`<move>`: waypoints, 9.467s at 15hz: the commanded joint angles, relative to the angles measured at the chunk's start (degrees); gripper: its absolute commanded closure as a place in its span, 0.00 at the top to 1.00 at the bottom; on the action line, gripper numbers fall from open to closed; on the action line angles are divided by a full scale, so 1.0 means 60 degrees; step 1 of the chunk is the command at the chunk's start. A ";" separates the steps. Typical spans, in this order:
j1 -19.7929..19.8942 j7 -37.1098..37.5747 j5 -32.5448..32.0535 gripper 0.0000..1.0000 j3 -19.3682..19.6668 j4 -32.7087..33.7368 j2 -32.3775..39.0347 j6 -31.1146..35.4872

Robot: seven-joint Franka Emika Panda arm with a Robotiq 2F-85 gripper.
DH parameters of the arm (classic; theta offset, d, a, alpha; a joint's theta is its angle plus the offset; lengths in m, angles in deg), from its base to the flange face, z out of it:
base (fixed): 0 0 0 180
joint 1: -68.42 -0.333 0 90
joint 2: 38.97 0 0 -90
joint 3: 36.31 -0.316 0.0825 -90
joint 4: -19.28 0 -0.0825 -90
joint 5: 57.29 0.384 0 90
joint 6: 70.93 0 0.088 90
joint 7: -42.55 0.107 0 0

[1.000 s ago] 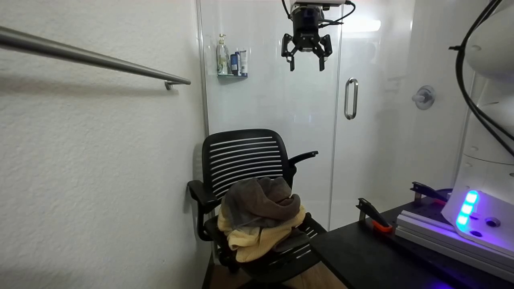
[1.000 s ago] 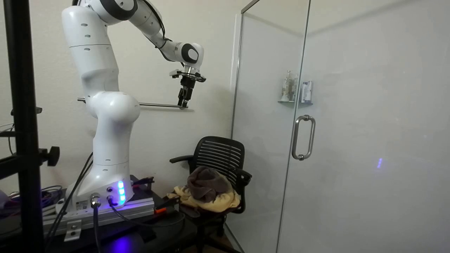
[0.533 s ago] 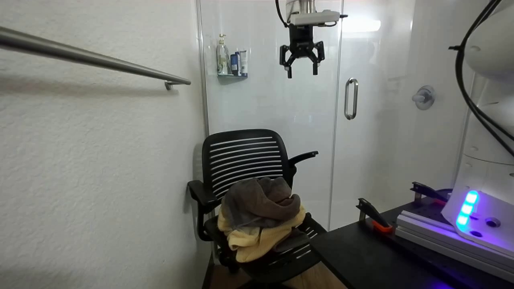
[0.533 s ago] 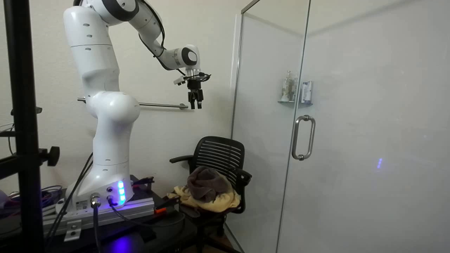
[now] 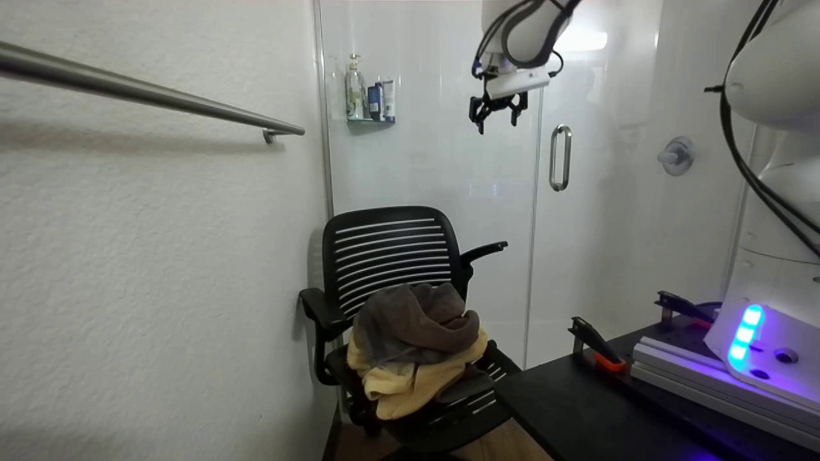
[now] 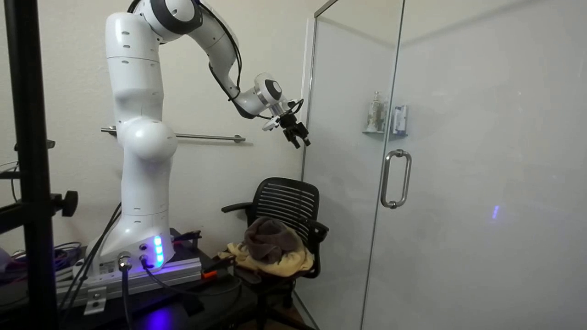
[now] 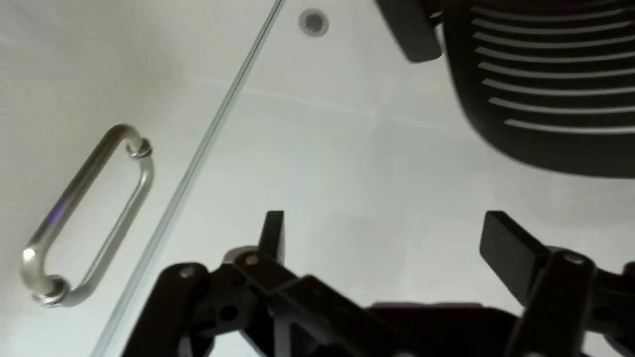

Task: Open the shower door

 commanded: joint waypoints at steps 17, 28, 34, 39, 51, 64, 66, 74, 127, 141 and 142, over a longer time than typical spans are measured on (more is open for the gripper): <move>0.0706 0.7397 -0.6777 1.00 0.2046 0.2635 0.2688 -0.1209; 0.0583 0.8378 -0.6725 1.00 0.2453 0.3781 0.4055 -0.2287; 0.0744 0.9768 -0.7245 1.00 0.2824 0.4691 0.4854 -0.2667; 0.0778 1.0274 -0.7355 1.00 0.2981 0.5370 0.5516 -0.3088; 0.0571 0.9645 -0.7024 0.18 0.2817 0.5387 0.5442 -0.3843; 0.0427 0.7986 -0.7202 0.06 0.3106 0.3813 0.3873 -0.4118; 0.0456 0.8063 -0.7417 0.06 0.3104 0.3375 0.3493 -0.4115; 0.0631 0.7346 -0.7059 0.06 0.2966 0.1525 0.1771 -0.4175; 0.1387 1.2261 -1.3961 0.21 0.4545 -0.1679 0.0113 0.2220; 0.1728 1.5385 -1.8095 0.14 0.5047 -0.2915 -0.1463 0.0507; 0.1739 1.5451 -1.8163 0.05 0.5086 -0.3063 -0.1653 0.0526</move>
